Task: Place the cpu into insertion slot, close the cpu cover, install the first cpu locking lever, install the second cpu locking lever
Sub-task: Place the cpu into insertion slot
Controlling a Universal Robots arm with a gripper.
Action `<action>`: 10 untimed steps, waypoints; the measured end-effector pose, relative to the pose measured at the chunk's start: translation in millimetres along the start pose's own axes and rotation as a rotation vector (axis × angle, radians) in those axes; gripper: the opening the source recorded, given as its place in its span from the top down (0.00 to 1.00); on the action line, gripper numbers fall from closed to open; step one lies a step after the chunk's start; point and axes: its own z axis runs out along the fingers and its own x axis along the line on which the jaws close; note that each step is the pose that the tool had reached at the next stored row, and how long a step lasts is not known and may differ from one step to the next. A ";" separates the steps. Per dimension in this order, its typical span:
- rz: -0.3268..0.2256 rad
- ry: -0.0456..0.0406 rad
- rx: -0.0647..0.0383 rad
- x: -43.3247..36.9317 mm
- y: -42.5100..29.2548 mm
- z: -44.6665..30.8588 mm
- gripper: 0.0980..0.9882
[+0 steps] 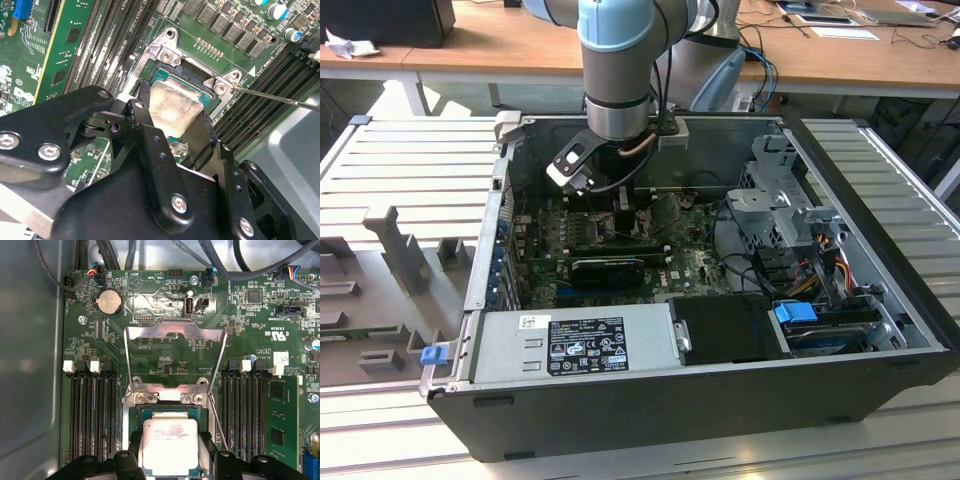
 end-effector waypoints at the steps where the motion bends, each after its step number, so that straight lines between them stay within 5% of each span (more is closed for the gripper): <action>1: 0.000 0.0002 0.000 0.0 0.0 0.1 0.52; 10: 0.000 0.0021 0.000 0.1 0.1 -1.0 0.43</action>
